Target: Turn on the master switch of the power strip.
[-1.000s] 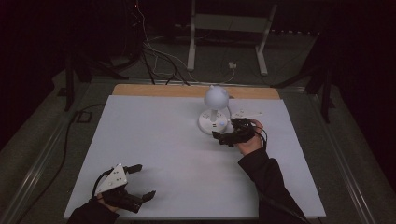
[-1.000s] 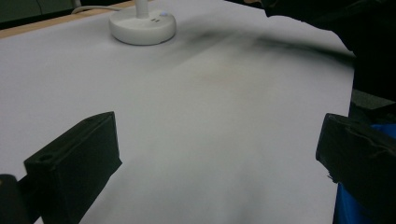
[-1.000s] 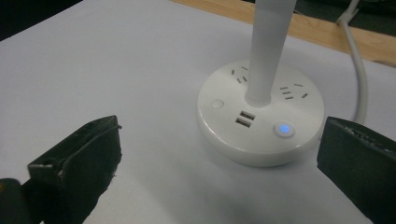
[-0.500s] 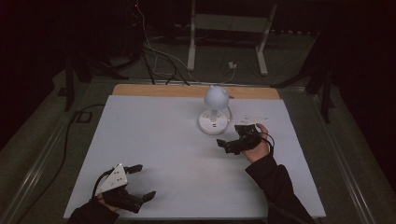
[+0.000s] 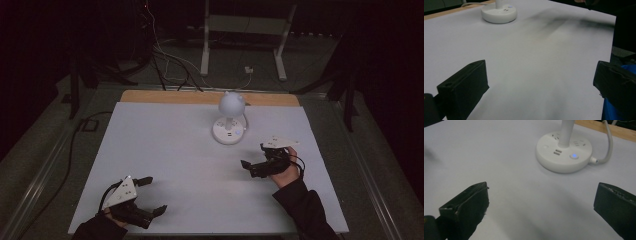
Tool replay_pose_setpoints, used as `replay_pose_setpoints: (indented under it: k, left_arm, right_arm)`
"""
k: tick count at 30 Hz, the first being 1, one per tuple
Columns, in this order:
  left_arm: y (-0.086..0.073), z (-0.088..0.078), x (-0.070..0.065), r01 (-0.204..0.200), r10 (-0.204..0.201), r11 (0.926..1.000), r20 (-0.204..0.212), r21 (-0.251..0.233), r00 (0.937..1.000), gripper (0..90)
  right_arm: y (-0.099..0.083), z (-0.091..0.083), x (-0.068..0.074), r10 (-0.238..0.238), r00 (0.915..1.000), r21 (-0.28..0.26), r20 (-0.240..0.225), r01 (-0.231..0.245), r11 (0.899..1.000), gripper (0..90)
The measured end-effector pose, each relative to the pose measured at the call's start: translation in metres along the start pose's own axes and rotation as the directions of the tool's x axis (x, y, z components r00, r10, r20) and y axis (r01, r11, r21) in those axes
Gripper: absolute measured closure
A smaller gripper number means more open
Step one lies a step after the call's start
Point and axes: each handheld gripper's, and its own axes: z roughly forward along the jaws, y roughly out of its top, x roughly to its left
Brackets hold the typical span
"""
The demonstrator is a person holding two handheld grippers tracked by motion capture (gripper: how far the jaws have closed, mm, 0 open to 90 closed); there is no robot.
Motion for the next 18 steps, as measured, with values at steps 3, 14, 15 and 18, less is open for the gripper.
replay_pose_setpoints:
  k: [3, 14, 15, 18]
  left_arm:
    - [0.0, 0.0, 0.0, -0.002, 0.002, 1.0, 0.0, 0.002, 1.0, 0.2]
    - [0.0, 0.0, 0.0, -0.002, 0.002, 1.0, -0.001, 0.0, 1.0, 0.2]
    - [0.0, 0.0, 0.0, -0.002, 0.002, 1.0, -0.001, -0.001, 1.0, 0.2]
    - [0.0, 0.0, 0.0, -0.002, 0.002, 1.0, -0.002, -0.002, 1.0, 0.1]
  right_arm:
    - [-0.008, -0.007, 0.001, 0.005, 1.0, -0.002, 0.003, -0.005, 1.0, 0.0]
    - [-0.04, -0.03, -0.006, 0.015, 0.999, -0.006, 0.042, -0.015, 1.0, 0.0]
    - [-0.042, -0.032, -0.007, 0.017, 0.9989, -0.001, 0.044, -0.017, 1.0, 0.0]
    - [-0.049, -0.038, -0.009, 0.022, 0.9979, -0.001, 0.061, -0.022, 1.0, 0.0]
